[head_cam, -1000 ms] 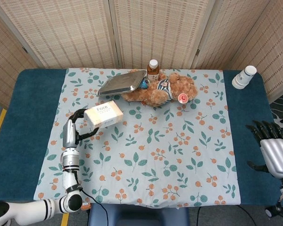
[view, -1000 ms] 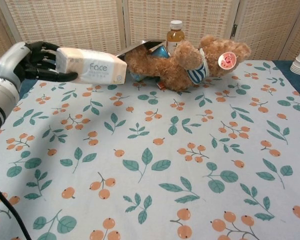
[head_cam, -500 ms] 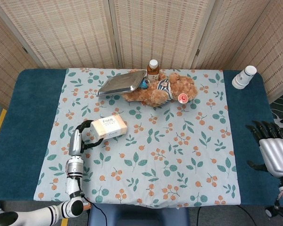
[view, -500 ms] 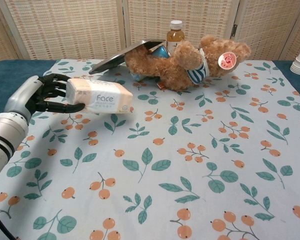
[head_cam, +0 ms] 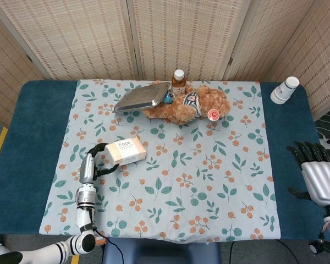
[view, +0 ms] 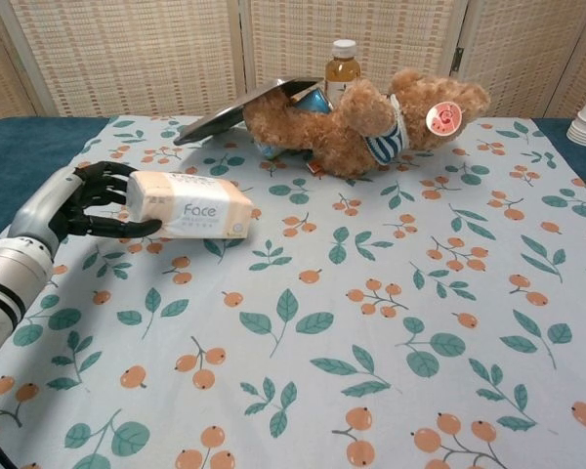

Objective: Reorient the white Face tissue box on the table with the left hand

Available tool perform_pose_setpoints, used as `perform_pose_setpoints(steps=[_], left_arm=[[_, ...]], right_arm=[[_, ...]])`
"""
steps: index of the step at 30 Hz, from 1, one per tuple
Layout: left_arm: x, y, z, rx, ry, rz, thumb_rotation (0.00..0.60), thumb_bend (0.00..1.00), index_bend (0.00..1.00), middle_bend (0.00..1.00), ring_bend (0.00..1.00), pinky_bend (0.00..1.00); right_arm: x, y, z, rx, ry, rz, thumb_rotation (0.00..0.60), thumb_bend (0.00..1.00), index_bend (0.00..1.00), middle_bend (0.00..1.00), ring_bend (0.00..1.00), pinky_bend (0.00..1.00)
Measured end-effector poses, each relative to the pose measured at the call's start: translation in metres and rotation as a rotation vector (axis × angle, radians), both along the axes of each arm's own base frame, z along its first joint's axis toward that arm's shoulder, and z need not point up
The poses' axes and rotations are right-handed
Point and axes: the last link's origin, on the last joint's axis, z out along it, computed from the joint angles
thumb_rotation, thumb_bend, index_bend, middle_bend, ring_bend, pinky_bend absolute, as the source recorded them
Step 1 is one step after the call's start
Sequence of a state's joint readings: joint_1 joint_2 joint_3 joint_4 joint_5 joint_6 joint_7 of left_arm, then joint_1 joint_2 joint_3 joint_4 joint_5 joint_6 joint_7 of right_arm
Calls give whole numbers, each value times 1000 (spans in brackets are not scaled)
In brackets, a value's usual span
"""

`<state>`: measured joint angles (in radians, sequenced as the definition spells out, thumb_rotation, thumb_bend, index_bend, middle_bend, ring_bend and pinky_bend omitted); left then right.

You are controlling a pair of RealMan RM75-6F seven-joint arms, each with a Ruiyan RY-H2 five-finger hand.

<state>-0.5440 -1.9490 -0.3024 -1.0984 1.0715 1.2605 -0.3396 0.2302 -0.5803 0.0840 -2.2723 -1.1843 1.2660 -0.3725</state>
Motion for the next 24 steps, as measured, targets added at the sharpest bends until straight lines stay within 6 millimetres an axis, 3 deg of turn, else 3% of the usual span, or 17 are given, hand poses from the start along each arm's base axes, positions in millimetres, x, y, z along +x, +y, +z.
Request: perform_pose_setpoints(steps=[8,10,13,14,17,24], left_arm=[[-7,-2,-1,-8,7,7,600,168,323,444,216,131],[-8,-3,-2,-10,7,4,600,160,257,385,172,123],[-9,-4,-3,-23,5,-10,600,137,19,184,28,92],[-9,-5,-3,-28,1,-16,600,133,1,144,11,85],[-10,-5,-2,-41,-2,-30,600,116,0,42,0,62],[-8,-4,5,-40,-8,-47,600,113,0,31,0,55]], right_arm=[[-1,0,-2,7,4,-3,600,118,138,46,0,0],[0,0,-3,8,3,-2,600,118,138,46,0,0],[0,0,-2,6,2,-1,600,118,138,46,0,0],[0,0,-2,5,2,-1,600,118,138,46,0,0],[0,0,-2,4,2,-1,600,118,138,46,0,0],[0,0,-2,8,0,1,600,118,138,46,0,0]])
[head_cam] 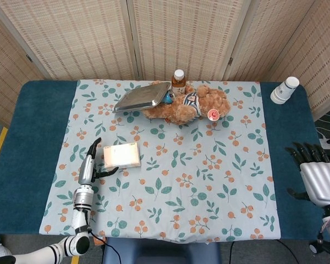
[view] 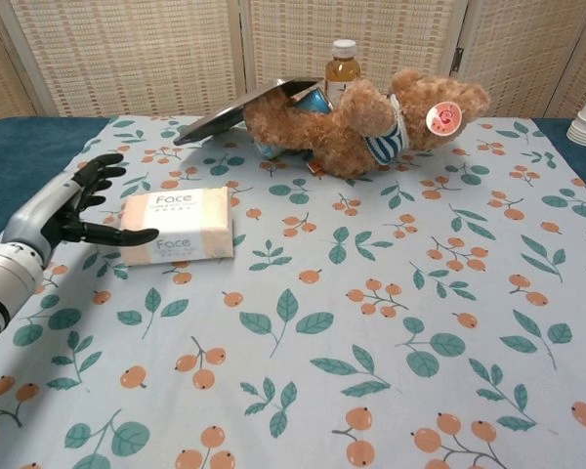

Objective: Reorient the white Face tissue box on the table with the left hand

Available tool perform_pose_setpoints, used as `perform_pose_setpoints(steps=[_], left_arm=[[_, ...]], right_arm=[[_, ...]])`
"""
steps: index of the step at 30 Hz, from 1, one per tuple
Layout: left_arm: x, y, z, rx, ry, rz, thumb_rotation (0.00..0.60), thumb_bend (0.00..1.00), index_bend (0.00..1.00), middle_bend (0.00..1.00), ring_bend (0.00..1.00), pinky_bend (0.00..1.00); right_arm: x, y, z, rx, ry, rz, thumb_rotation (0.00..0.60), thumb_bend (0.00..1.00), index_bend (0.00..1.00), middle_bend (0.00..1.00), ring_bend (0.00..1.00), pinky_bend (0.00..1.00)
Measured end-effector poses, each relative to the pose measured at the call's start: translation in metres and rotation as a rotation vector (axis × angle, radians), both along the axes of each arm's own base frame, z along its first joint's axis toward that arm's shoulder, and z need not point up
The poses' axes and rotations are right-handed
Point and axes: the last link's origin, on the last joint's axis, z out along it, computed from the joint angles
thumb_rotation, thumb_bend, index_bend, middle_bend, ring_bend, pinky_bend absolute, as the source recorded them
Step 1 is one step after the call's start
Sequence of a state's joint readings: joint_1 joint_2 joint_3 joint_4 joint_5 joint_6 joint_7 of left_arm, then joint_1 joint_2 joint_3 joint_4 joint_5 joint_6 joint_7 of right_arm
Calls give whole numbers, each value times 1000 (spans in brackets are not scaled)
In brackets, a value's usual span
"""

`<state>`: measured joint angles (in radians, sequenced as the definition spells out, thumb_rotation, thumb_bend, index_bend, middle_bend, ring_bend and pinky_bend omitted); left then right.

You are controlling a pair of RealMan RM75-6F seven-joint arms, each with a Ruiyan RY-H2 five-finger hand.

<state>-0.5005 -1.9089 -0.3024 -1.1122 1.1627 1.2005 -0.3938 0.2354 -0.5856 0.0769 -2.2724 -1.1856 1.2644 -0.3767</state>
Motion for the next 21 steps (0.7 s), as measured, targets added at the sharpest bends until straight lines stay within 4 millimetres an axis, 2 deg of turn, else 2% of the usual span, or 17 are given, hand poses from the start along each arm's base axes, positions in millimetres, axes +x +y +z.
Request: perform_pose_setpoints(steps=[7,10,13,15,18,21], left_arm=[[5,0,13,23,-10,-22,600,113,0,25,0,55],[10,4,27,48,-10,-45,600,113,0,26,0,55],[16,9,47,88,4,-72,600,136,0,32,0,60],[20,14,63,113,18,-91,600,191,1,42,0,76],[23,19,90,139,77,-121,600,239,45,52,43,109],[19,21,118,151,204,-148,600,269,131,162,118,163]], right_arm=[[1,0,0,1,-5,4,600,118,138,46,0,0],[1,0,1,-1,-9,3,600,118,138,46,0,0],[1,0,2,-3,-12,5,600,118,138,46,0,0],[2,0,3,-2,-15,7,600,118,138,46,0,0],[5,2,3,-1,-20,16,600,118,138,46,0,0],[9,4,6,-7,-30,29,600,118,138,46,0,0]])
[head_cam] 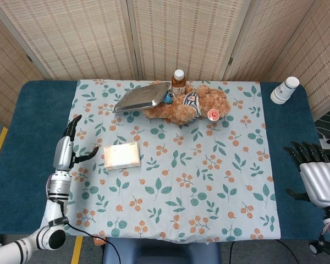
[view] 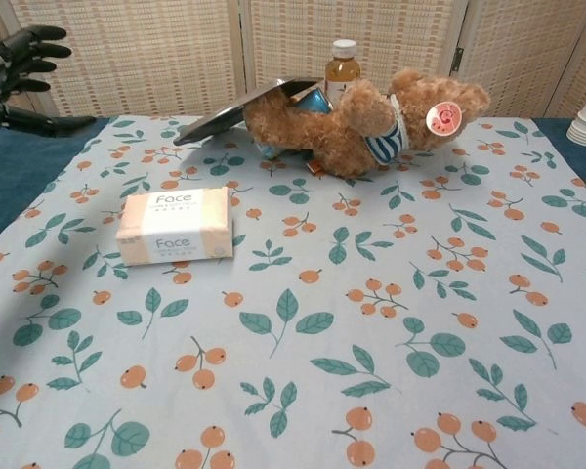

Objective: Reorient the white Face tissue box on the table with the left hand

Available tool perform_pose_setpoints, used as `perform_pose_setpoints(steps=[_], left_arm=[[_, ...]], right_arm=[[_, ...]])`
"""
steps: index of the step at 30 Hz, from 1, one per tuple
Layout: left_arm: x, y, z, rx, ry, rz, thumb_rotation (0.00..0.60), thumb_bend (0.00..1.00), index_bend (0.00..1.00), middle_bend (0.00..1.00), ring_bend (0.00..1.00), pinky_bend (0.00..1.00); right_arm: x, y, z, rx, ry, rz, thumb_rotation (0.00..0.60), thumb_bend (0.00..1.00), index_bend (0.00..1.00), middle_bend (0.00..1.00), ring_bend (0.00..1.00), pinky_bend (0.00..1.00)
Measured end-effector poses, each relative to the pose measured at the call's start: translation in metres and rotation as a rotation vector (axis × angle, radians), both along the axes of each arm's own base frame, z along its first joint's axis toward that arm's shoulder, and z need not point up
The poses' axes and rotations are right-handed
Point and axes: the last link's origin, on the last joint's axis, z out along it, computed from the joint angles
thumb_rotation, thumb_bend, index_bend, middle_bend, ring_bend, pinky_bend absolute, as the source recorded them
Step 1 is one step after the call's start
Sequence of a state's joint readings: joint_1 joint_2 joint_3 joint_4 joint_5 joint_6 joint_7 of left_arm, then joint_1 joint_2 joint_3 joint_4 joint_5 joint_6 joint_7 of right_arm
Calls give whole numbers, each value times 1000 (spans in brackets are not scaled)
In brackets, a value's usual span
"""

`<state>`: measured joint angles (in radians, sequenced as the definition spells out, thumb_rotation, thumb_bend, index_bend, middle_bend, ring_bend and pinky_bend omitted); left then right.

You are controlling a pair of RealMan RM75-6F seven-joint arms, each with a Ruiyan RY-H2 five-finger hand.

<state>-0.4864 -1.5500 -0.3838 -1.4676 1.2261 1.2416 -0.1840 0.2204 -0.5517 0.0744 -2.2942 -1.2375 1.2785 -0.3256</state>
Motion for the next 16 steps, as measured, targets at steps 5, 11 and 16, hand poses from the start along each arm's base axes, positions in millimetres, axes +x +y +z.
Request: perform_pose_setpoints(steps=[5,11,16], left_arm=[[-12,-3,49,0,347,-1,600,518,142,185,72,172],[-21,-15,94,-58,764,56,600,608,151,128,58,154],[-20,-32,118,-128,1003,122,600,623,148,127,54,148]], right_arm=[[5,6,5,-10,-20,9,600,118,141,46,0,0],[13,12,6,-11,-22,48,600,118,141,46,0,0],[16,18,7,-11,-21,63,600,119,141,46,0,0]])
